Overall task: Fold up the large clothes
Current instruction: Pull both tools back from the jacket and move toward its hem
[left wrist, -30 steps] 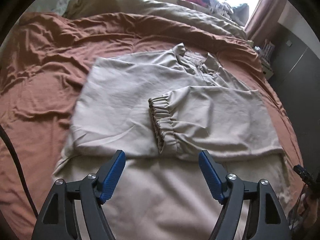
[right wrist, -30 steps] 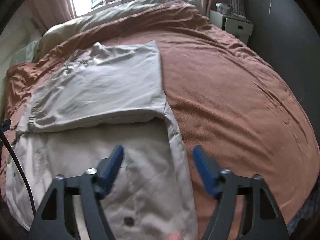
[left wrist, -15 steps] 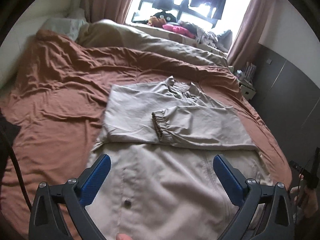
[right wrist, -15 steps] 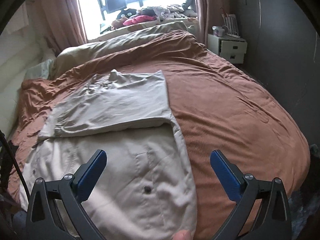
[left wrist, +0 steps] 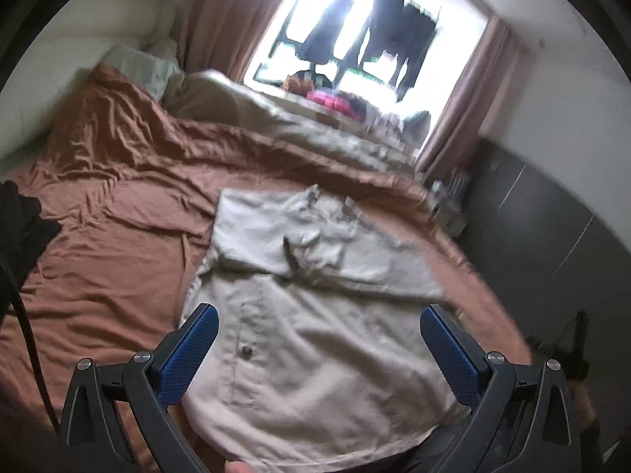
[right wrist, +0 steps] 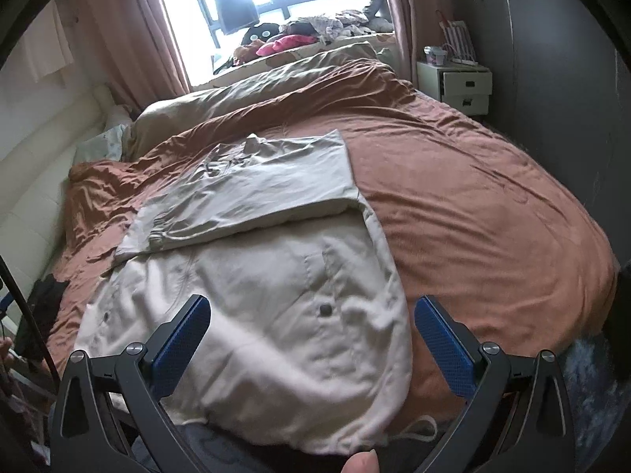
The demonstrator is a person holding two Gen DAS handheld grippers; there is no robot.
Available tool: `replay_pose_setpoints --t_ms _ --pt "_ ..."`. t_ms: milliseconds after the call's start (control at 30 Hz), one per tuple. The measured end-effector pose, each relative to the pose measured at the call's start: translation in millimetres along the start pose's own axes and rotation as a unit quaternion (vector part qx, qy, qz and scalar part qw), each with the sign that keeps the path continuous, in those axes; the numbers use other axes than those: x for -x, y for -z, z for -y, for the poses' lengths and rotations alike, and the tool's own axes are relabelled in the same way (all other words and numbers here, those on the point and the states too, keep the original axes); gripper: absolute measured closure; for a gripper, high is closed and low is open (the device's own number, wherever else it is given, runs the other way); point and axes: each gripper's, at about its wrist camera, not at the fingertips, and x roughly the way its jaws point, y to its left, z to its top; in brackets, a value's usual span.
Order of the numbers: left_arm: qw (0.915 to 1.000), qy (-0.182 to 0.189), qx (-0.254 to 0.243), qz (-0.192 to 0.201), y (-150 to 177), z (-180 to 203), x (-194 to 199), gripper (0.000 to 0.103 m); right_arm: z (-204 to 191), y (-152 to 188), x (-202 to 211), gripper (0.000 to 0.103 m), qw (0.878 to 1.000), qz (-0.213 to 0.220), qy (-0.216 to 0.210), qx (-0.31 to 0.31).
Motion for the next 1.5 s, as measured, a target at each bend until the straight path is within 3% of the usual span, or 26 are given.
replay_pose_setpoints --t_ms 233,633,967,1133,1367,1500 --pt "0.9991 -0.002 -0.036 0.022 20.7 10.5 38.7 0.0 1.2 24.1 21.3 0.0 1.0 0.008 0.003 0.002" --pt "0.9946 -0.008 -0.097 0.036 81.1 13.6 68.7 0.0 7.0 68.1 33.0 0.0 1.0 0.013 -0.002 0.003" --pt "0.9977 -0.027 -0.063 -0.001 115.7 -14.8 75.0 0.0 11.5 101.0 34.2 0.0 1.0 0.015 -0.004 0.008" --pt "0.9954 -0.069 -0.067 0.004 126.0 -29.9 74.3 0.0 21.0 108.6 31.5 0.0 1.0 0.023 0.011 -0.004" --pt "0.9972 -0.061 -0.043 -0.01 136.9 -55.9 48.7 0.0 26.8 108.2 11.8 0.0 1.0 0.004 0.006 -0.019" --pt "0.9973 -0.057 -0.014 -0.044 136.3 -70.0 21.3 0.0 36.7 103.4 -8.0 0.0 0.999 -0.014 -0.005 -0.043"
